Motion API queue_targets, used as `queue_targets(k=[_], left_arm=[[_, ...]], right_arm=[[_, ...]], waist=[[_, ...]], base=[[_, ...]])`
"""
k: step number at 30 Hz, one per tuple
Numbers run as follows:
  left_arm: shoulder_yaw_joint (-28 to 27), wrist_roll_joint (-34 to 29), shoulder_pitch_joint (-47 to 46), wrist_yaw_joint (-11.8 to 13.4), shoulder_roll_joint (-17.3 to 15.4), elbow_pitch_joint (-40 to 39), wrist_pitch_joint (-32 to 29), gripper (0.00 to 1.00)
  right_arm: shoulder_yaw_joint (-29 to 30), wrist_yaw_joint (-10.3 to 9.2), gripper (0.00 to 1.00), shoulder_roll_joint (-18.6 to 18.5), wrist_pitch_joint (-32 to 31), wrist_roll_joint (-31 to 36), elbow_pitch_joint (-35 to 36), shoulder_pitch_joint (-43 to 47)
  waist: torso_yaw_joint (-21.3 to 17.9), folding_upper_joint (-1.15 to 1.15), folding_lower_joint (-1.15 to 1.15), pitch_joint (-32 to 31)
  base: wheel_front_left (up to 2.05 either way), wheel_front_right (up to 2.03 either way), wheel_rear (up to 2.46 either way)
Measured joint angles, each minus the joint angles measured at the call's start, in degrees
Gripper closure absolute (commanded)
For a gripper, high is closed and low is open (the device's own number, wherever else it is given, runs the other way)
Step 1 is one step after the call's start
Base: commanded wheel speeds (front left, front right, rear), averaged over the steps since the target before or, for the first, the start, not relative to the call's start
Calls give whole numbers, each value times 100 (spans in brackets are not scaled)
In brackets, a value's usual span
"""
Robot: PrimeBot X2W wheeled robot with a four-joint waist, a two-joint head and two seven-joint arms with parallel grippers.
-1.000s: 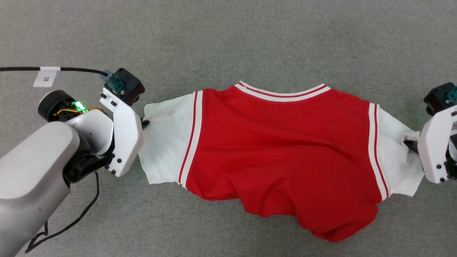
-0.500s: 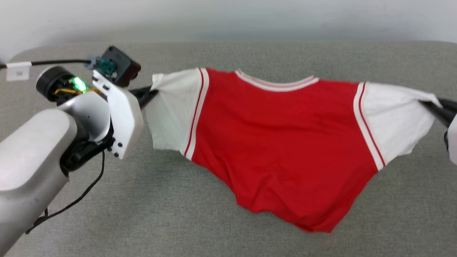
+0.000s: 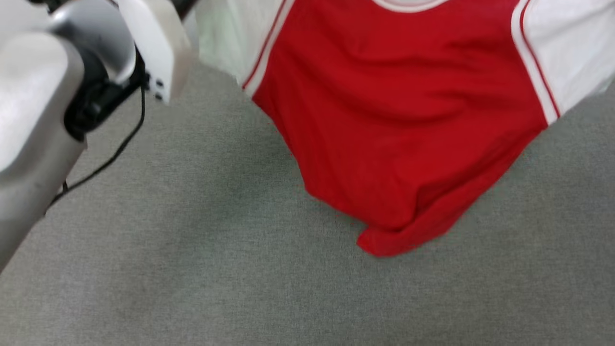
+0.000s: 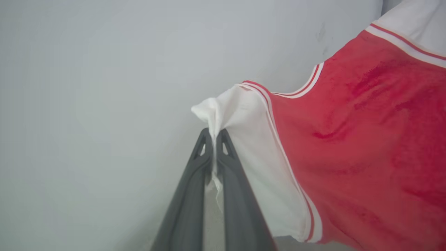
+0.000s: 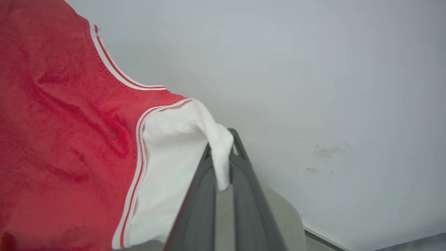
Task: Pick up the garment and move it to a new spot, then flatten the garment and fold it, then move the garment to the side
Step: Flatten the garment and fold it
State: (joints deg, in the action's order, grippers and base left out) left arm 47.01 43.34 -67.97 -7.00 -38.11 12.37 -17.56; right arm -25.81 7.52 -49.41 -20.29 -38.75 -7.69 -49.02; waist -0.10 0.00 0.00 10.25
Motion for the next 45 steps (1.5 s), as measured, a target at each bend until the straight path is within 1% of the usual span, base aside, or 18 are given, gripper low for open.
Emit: queue_targets(k=[5, 11, 14, 17, 23, 26, 29, 33, 37, 40, 45], left_arm=[[-140, -270, -849, 34, 444, 505, 288, 100], [-301, -616, -1917, 53, 833, 1205, 727, 100], [-386, -791, -2454, 62, 944, 1538, 961, 100], [-520, -834, -2960, 67, 1067, 1850, 1200, 100], [-745, -832, -3645, 63, 1276, 2407, 1661, 100], [-764, -860, -3939, 48, 1347, 2727, 1836, 100], [-699, -834, -4003, 24, 1408, 3016, 2001, 100], [-477, -822, -3807, -8, 1472, 3349, 2189, 100], [-275, -613, -3271, -35, 1590, 3593, 2435, 100], [-70, -397, -2713, -38, 1614, 3644, 2626, 100], [235, 0, -1681, -40, 1478, 3579, 2866, 100]], right_arm=[[93, 0, 100, 355, -92, 569, -234, -1010], [57, 1, 100, 860, -32, 1144, -806, -2340], [81, 1, 100, 1036, 112, 1395, -1143, -2948], [118, 0, 100, 1178, 335, 1675, -1444, -3530], [163, 0, 100, 1441, 726, 1936, -2048, -4466], [122, 1, 100, 1556, 875, 1972, -2343, -4801], [-59, 0, 100, 1628, 1045, 2015, -2608, -4918], [-510, 1, 100, 1746, 1283, 2003, -2961, -4808], [-944, 1, 100, 1898, 1575, 1853, -3351, -4365], [-1229, 1, 100, 2003, 1831, 1634, -3573, -3981], [-1734, 0, 100, 2104, 2199, 1239, -3843, -3142]], waist=[[-31, 0, 0, 344], [-89, 0, -1, 876], [-121, 0, -1, 1150], [-150, 0, -1, 1415], [-172, 0, -1, 1828], [-159, 0, -1, 1951], [-138, 0, -1, 2027], [-142, 0, -1, 2088], [-160, 0, -1, 2014], [-161, 0, -1, 1903], [-159, 0, 0, 1633]], base=[[0, 0, 0], [0, 0, 0], [0, 0, 0], [0, 0, 0], [0, 0, 0], [0, 0, 0], [0, 0, 0], [0, 0, 0], [0, 0, 0], [0, 0, 0], [0, 0, 0]])
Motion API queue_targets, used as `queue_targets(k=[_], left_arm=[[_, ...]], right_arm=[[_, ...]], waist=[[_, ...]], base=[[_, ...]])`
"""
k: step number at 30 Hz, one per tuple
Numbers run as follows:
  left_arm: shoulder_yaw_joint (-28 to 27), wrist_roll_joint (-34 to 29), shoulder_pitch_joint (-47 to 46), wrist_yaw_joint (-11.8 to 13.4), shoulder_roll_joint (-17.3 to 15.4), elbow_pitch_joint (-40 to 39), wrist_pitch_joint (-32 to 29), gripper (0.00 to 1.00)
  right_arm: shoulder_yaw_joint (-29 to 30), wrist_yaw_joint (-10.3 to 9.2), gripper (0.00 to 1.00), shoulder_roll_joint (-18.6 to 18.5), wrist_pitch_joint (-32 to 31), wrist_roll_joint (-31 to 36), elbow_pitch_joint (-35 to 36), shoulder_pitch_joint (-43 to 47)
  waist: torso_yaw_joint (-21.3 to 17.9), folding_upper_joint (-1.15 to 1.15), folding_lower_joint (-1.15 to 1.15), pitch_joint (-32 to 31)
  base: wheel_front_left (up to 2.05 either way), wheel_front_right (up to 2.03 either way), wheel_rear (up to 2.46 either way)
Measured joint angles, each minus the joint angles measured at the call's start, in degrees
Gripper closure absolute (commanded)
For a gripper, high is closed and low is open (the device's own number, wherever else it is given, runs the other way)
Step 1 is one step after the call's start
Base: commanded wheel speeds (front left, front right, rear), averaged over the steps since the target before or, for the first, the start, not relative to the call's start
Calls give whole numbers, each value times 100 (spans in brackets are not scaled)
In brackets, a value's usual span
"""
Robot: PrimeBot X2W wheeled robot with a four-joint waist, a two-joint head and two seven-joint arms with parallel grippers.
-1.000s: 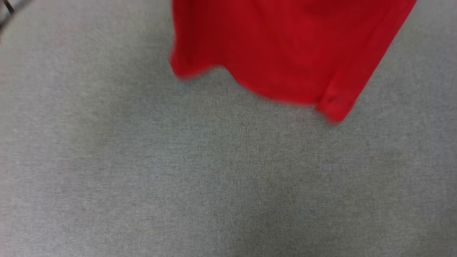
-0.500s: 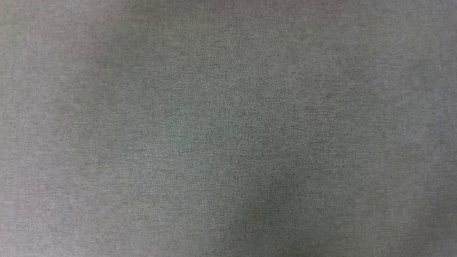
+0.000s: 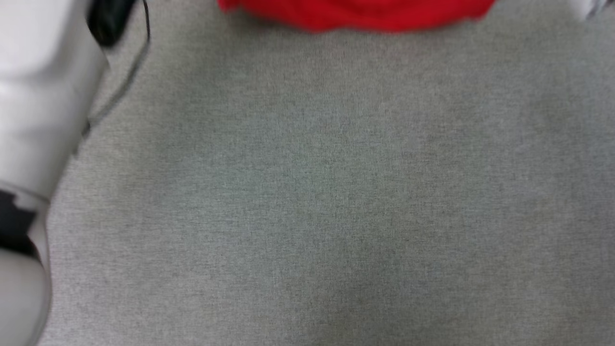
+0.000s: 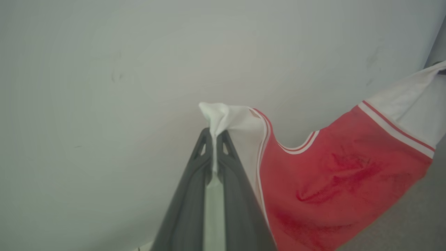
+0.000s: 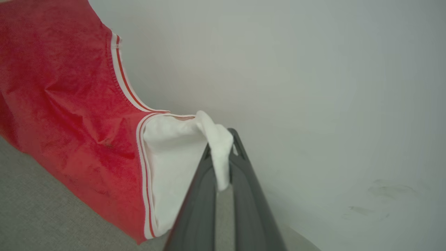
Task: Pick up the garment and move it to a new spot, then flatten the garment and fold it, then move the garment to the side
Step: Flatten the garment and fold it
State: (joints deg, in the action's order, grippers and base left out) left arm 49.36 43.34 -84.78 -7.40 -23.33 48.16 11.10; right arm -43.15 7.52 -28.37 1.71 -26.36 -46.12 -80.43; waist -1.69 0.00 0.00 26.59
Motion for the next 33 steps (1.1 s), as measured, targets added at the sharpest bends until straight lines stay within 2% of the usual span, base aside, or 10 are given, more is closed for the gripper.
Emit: queue_targets(k=[6, 11, 17, 25, 33], left_arm=[[164, 421, 1456, 0, -205, -191, 223, 100], [241, 630, 2720, 13, -407, -503, 302, 100], [144, 976, 4222, 315, -738, -1067, 364, 100], [121, 1366, 5917, 813, -1296, -1859, 370, 100], [8, 1836, 7324, 1386, -1760, -2679, 371, 100]], right_arm=[[-690, 1, 100, -31, 345, -424, 40, 1077], [-955, 1, 100, -243, 600, -847, 300, 2087], [-1151, 0, 100, -609, 787, -1202, 646, 3231], [-798, 0, 100, -1085, 886, -1484, 1129, 4899], [-99, 0, 100, -1380, 481, -1397, 1965, 6488]], waist=[[32, 0, 0, -396], [63, 0, 0, -771], [48, 0, 1, -1264], [12, 0, 2, -1926], [-84, 0, 2, -2381]], base=[[0, 0, 0], [0, 0, 0], [0, 0, 0], [0, 0, 0], [0, 0, 0]])
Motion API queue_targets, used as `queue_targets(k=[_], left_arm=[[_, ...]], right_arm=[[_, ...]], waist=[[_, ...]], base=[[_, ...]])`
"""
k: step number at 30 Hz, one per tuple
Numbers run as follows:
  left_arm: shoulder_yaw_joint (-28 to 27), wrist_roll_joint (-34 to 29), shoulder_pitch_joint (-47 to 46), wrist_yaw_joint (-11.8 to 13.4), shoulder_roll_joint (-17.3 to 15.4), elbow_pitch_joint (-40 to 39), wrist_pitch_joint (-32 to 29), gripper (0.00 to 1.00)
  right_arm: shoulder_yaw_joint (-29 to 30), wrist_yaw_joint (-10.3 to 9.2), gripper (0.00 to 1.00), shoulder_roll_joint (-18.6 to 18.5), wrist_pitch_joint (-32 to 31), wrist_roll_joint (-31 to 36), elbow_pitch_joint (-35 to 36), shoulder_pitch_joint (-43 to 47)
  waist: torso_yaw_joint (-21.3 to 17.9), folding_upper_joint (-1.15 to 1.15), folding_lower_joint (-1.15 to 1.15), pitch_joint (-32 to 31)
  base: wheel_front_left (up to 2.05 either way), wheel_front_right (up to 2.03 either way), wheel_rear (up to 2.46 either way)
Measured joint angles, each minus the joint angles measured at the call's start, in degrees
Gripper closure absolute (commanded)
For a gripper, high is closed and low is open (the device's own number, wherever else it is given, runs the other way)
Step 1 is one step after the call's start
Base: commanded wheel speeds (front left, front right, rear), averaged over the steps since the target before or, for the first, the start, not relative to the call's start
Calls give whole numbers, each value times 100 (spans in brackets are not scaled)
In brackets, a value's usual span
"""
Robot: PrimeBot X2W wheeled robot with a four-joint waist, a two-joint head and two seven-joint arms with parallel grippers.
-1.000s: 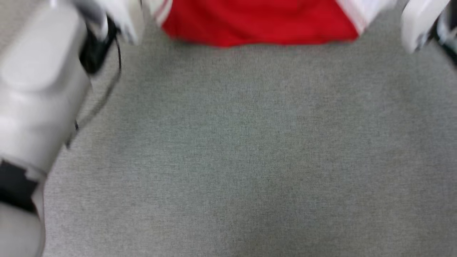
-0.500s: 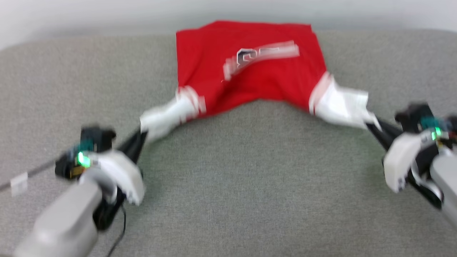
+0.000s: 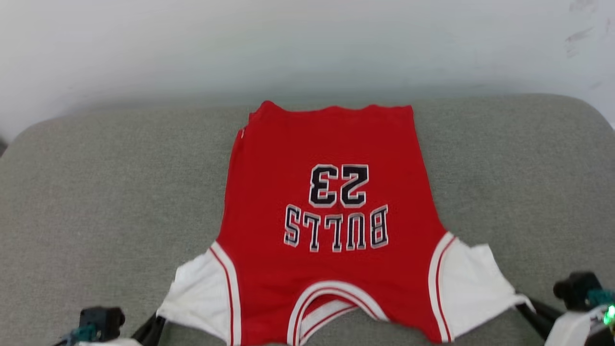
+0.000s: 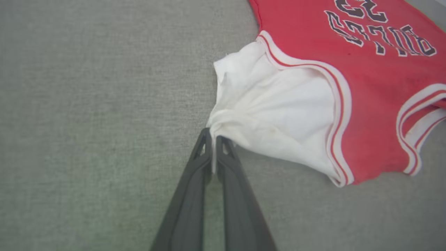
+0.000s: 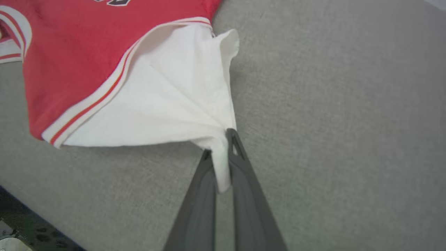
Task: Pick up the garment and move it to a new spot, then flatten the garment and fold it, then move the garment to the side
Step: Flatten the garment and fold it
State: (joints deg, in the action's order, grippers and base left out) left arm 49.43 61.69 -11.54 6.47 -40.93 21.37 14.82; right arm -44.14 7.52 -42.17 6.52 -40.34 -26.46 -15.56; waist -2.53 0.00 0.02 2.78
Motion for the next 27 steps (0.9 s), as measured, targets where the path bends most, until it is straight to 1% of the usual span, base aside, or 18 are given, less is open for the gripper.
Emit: queue_targets(k=[3, 8, 13, 14, 15, 16, 18, 22, 24, 27], left_arm=[[-52, 279, 471, 142, -152, -322, -9, 100], [-5, 376, 964, 444, -447, -779, -82, 100], [-71, 410, 1122, 642, -561, -1201, -97, 100], [-90, 388, 1116, 682, -564, -1269, -92, 100], [-87, 343, 1098, 692, -572, -1336, -92, 100], [-82, 280, 1078, 717, -579, -1385, -86, 100], [-89, 182, 986, 758, -583, -1493, -74, 100], [-143, -68, 781, 879, -584, -1691, -49, 100], [-174, -158, 716, 940, -580, -1785, -43, 100], [-213, -323, 580, 1025, -536, -1916, -21, 100]], right_arm=[[345, 1, 100, -21, -197, 70, 305, 654], [1016, 2, 100, -12, -514, 255, 826, 1670], [1660, 2, 100, 94, -947, 527, 1317, 2248], [1804, 1, 88, 144, -977, 693, 1406, 2292], [1907, 0, 2, 172, -1073, 811, 1525, 2310], [2027, 0, 0, 231, -1148, 839, 1647, 2324], [2295, 1, 0, 350, -1239, 1000, 1913, 2329], [2927, 0, 0, 347, -1436, 1272, 2542, 2247], [3298, 0, 0, 364, -1478, 1382, 2888, 2015], [3863, 0, 0, 441, -1572, 1423, 3273, 1436]], waist=[[-11, 0, 0, -105], [39, 0, 0, -178], [90, 0, 0, -151], [97, 0, 0, -138], [108, 0, 0, -121], [120, 0, -1, -107], [132, 0, 0, -65], [160, 0, -1, 70], [179, 0, -1, 171], [228, 0, -2, 345]], base=[[0, 0, 0], [0, 0, 0], [0, 0, 0], [0, 0, 0], [0, 0, 0], [0, 0, 0], [0, 0, 0], [0, 0, 0], [0, 0, 0], [0, 0, 0]])
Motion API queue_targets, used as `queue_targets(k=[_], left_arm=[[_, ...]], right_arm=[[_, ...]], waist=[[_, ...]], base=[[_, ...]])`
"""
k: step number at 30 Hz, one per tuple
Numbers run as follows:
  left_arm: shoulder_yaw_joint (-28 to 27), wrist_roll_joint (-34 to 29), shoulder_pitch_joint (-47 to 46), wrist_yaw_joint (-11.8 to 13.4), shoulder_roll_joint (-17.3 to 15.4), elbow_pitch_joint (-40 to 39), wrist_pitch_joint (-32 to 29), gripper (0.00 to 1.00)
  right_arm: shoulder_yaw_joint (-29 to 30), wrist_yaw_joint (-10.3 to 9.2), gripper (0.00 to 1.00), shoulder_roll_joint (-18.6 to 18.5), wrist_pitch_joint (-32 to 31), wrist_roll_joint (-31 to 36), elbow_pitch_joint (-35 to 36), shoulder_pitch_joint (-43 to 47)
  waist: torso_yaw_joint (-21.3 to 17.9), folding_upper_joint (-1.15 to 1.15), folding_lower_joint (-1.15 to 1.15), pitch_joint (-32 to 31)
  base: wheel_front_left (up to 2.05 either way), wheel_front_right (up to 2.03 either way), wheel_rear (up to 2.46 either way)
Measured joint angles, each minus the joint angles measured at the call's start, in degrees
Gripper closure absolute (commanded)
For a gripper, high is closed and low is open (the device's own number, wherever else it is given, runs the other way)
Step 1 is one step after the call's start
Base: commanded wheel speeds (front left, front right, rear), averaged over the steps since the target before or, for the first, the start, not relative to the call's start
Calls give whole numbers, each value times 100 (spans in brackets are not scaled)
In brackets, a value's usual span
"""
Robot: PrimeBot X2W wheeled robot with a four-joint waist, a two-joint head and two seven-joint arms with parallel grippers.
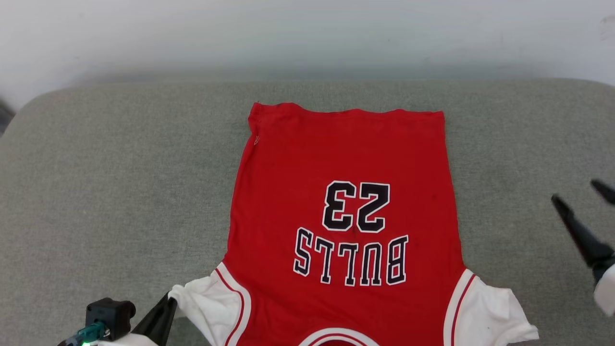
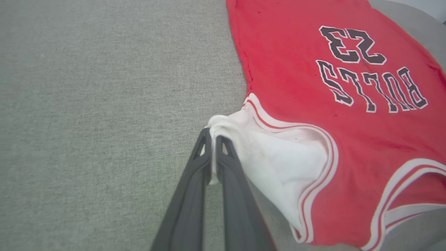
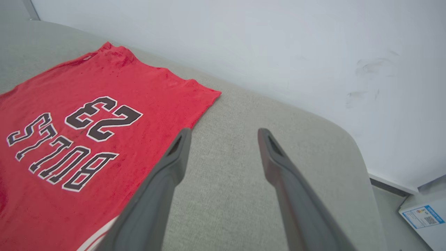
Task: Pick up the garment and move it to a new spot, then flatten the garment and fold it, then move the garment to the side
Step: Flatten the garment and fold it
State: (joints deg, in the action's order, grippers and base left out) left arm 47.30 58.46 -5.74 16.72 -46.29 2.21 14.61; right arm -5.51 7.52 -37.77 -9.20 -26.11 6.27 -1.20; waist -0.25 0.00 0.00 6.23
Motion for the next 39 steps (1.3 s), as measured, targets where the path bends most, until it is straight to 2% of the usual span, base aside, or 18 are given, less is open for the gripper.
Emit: queue_targets(k=[6, 11, 14, 17, 23, 26, 34, 39], left_arm=[[-69, -349, -355, 87, 45, -203, 20, 100], [-58, -606, -664, 102, 98, -390, 20, 100], [-46, -738, -812, 140, 131, -471, 16, 100], [-77, -823, -917, 196, 183, -594, 19, 100], [-98, -1054, -1120, 249, 313, -805, 21, 100], [-115, -1161, -1244, 254, 378, -905, 22, 100], [-99, -1477, -1544, 278, 571, -1065, 29, 100], [-68, -1626, -1643, 305, 620, -1101, 30, 100]], right_arm=[[216, 0, 0, -123, -558, -10, 240, -1635], [-199, 0, 0, -143, -1415, -188, -378, -3362], [-650, 0, 0, -146, -2173, -185, -976, -4227], [-1096, -1, 0, -154, -3192, -390, -1552, -4864], [-1814, -1, 0, -381, -5031, -933, -2224, -5760], [-1956, -1, 0, -453, -5657, -1040, -2490, -6032], [-1766, -1, 0, -140, -5984, -858, -3076, -6402], [-1720, -2, 0, -113, -5739, -842, -3108, -6383]], waist=[[148, 0, 0, 476], [327, 0, -1, 945], [466, 0, -1, 1220], [622, 0, -1, 1476], [908, 0, -1, 1977], [1034, 0, -1, 2236], [1338, 0, -1, 2858], [1484, 0, 0, 3086]], base=[[0, 0, 0], [0, 0, 0], [0, 0, 0], [0, 0, 0], [0, 0, 0], [0, 0, 0], [0, 0, 0], [0, 0, 0]])
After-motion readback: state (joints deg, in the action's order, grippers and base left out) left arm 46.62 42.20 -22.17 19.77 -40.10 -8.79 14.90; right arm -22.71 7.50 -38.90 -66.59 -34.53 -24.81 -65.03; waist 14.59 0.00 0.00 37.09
